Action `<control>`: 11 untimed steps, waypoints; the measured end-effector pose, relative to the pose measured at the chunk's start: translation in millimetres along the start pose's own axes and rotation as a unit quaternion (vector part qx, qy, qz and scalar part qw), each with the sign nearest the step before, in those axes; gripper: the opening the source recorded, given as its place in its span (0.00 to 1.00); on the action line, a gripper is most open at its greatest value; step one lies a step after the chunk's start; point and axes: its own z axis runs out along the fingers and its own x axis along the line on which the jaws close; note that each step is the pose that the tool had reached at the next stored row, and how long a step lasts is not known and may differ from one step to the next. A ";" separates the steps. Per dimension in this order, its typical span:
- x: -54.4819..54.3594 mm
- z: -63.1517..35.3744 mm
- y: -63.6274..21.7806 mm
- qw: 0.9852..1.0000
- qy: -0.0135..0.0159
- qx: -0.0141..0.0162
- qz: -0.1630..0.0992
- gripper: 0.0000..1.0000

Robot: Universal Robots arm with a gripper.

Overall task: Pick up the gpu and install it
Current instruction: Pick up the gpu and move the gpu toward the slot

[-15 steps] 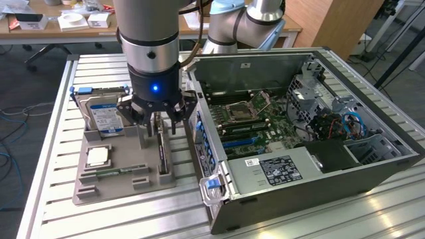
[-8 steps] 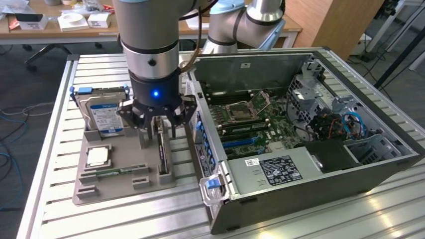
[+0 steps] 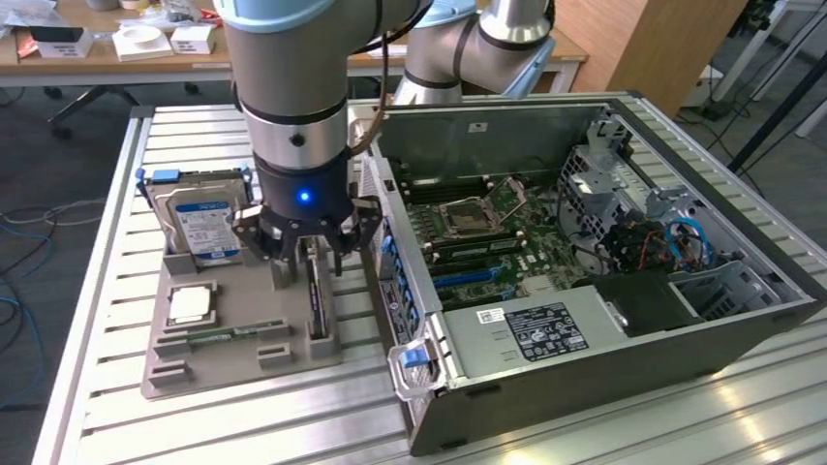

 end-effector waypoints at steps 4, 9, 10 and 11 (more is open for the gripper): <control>0.2 7.3 -0.3 1.000 0.000 0.000 0.000 0.53; 0.4 16.0 -0.7 1.000 0.000 0.000 0.000 0.53; 0.4 16.4 -0.8 1.000 0.000 0.000 0.000 0.53; 0.4 16.3 -0.8 1.000 0.000 0.000 0.000 0.53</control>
